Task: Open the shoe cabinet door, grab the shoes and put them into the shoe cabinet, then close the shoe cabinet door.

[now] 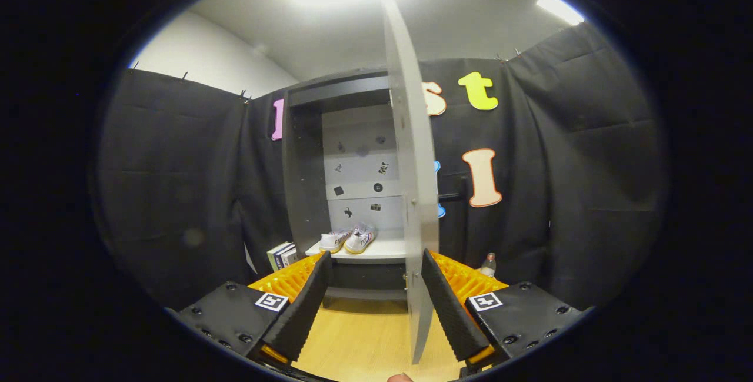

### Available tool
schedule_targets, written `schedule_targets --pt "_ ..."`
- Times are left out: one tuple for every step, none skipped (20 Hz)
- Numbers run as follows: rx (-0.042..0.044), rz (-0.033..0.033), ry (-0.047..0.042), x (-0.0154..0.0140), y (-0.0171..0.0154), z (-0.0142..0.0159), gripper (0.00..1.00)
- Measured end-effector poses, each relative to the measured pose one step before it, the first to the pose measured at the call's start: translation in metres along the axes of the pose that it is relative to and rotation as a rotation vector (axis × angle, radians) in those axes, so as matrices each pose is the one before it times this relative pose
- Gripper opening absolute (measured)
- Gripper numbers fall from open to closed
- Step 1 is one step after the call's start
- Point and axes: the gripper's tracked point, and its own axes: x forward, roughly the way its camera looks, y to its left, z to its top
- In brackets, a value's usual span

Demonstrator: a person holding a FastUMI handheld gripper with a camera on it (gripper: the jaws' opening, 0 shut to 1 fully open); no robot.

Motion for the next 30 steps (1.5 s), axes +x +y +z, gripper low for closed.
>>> schedule_targets --pt "0.00136 -0.01054 -0.01301 -0.003 -0.00907 0.00637 0.96" --pt "0.00351 -0.00583 -0.01551 -0.00298 -0.00827 0.00517 0.96" --pt "0.00118 -0.01668 -0.00963 -0.00127 -0.01213 0.00393 0.96" --pt "-0.00011 -0.02102 -0.004 0.00078 -0.01389 0.00218 0.96" --pt "0.00235 -0.02251 -0.00285 0.00112 -0.01324 0.00194 0.96" --pt "0.00214 -0.02215 -0.00121 0.00257 -0.01216 0.00079 0.96" --pt "-0.0039 -0.02523 -0.00443 0.0057 -0.01096 0.00244 0.96" --pt "-0.0113 -0.02889 -0.00031 0.00628 -0.01238 -0.00053 0.96" --pt "-0.00795 -0.0208 0.00903 0.00691 -0.00947 -0.00281 0.97" --pt "-0.00298 -0.01435 0.01546 0.00737 -0.00852 -0.00605 0.97" --pt "-0.00074 -0.01378 0.01965 0.00873 -0.00779 -0.00874 0.97" --pt "0.00511 -0.00893 0.01855 0.00933 -0.00442 -0.00715 0.97" --pt "0.00664 -0.01009 0.01506 0.01109 -0.00291 -0.00465 0.98" --pt "0.00376 -0.01173 0.01943 0.00714 -0.00245 -0.00732 0.98" --pt "0.00412 -0.00646 0.01939 0.00587 0.00044 -0.00905 0.98" --pt "0.00087 0.00762 0.02491 0.00375 0.00492 -0.00819 0.98" --pt "-0.00692 -0.00223 0.01219 0.00359 0.0014 -0.00351 0.98" --pt "-0.00372 0.00432 -0.02264 0.00039 0.00201 0.00376 0.97" --pt "-0.00953 -0.00163 0.00281 0.00141 0.00253 -0.0038 0.94" --pt "0.0041 -0.00321 -0.00534 -0.00127 0.00116 0.00128 0.93" --pt "-0.00335 0.00077 0.00678 -0.00131 0.00345 -0.00108 0.94" --pt "0.00644 0.00187 -0.00446 0.00054 0.00344 0.00041 0.93" --pt "0.00155 0.00888 0.00668 0.00004 0.00567 -0.00079 0.93" --pt "0.01002 0.01439 -0.00254 -0.00164 0.00816 -0.00048 0.93" --pt "0.00566 0.01462 0.00728 -0.00162 0.00898 -0.00268 0.93" --pt "0.00471 0.01677 0.00229 -0.00113 0.00812 -0.00164 0.93" --pt "-0.00107 0.01708 0.00392 0.0 0.00877 -0.00109 0.93" --pt "-0.00149 0.01649 -0.00047 -0.00041 0.00951 0.00022 0.93" --pt "-0.00468 0.01792 0.00236 0.00135 0.01067 -0.00168 0.94" --pt "-0.00378 0.01829 0.00429 0.00214 0.01098 -0.00068 0.94"
